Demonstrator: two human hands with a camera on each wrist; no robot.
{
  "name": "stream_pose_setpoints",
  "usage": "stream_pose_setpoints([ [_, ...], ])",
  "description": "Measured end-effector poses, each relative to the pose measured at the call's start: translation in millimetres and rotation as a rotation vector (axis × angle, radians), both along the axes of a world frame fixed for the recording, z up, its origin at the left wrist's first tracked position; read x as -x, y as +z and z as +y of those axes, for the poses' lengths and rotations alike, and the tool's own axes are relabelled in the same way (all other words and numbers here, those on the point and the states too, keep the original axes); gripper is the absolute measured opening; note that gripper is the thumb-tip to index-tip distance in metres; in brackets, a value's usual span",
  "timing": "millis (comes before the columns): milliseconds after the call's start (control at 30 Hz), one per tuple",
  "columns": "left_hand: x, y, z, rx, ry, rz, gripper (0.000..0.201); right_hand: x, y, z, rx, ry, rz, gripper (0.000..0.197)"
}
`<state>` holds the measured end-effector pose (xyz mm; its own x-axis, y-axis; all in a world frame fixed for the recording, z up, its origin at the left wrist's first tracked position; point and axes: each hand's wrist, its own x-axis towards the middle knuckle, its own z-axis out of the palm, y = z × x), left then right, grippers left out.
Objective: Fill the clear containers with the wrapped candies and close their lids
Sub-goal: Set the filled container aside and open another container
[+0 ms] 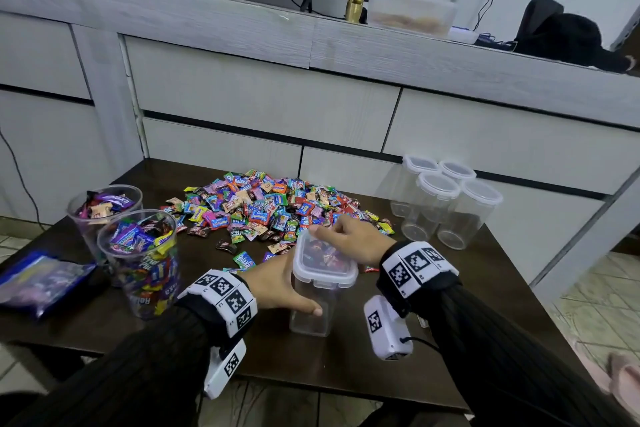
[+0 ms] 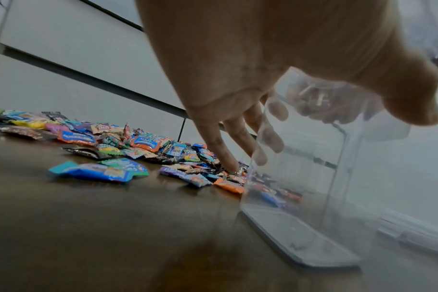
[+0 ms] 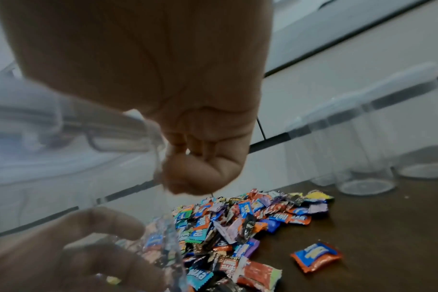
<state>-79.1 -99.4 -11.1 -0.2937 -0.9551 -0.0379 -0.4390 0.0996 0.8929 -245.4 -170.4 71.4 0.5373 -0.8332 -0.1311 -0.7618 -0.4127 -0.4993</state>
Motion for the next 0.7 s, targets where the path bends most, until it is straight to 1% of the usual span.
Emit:
stream_pose_setpoints([
  [67, -1, -1, 2, 0.02, 0.034, -0.005, 0.081, 13, -1, 1, -0.053, -0.038, 0.017, 0.05],
  [133, -4, 1, 3, 0.018, 0.048, -0.04, 0.086, 22, 0, 1, -0.164, -0.092, -0.041, 0.054],
  [167, -5, 3, 5, 0.015, 0.043, -0.069, 0.089, 25, 0, 1, -0.201, -0.1, -0.069, 0.053],
  [200, -7, 6, 6, 0.013, 0.034, -0.097, 0.091, 26, 1, 1, -0.209, -0.092, -0.09, 0.05],
  [267, -11, 11, 9, 0.006, 0.049, -0.118, 0.098, 27, 4, 0, -0.152, -0.039, -0.107, 0.043],
  [300, -13, 13, 10, 0.009, 0.07, -0.107, 0.102, 26, 6, 0, -0.12, -0.004, -0.106, 0.04],
  [367, -18, 16, 10, 0.024, 0.088, -0.083, 0.107, 24, 9, 1, -0.116, 0.05, -0.095, 0.035],
  [433, -18, 20, 10, 0.025, 0.084, -0.058, 0.106, 19, 8, 3, -0.17, 0.036, -0.106, 0.041],
  [500, -14, 23, 11, 0.019, 0.047, -0.022, 0.108, 13, 7, 6, -0.226, -0.035, -0.169, 0.051],
  [533, -12, 24, 11, 0.016, 0.019, -0.001, 0.108, 9, 6, 8, -0.213, -0.053, -0.172, 0.053],
  [633, -4, 28, 10, -0.006, -0.078, 0.053, 0.086, -1, 2, 11, -0.128, -0.043, -0.069, 0.05],
  [700, -3, 29, 9, -0.04, -0.124, 0.091, 0.08, -7, 3, 13, -0.138, -0.031, -0.025, 0.048],
])
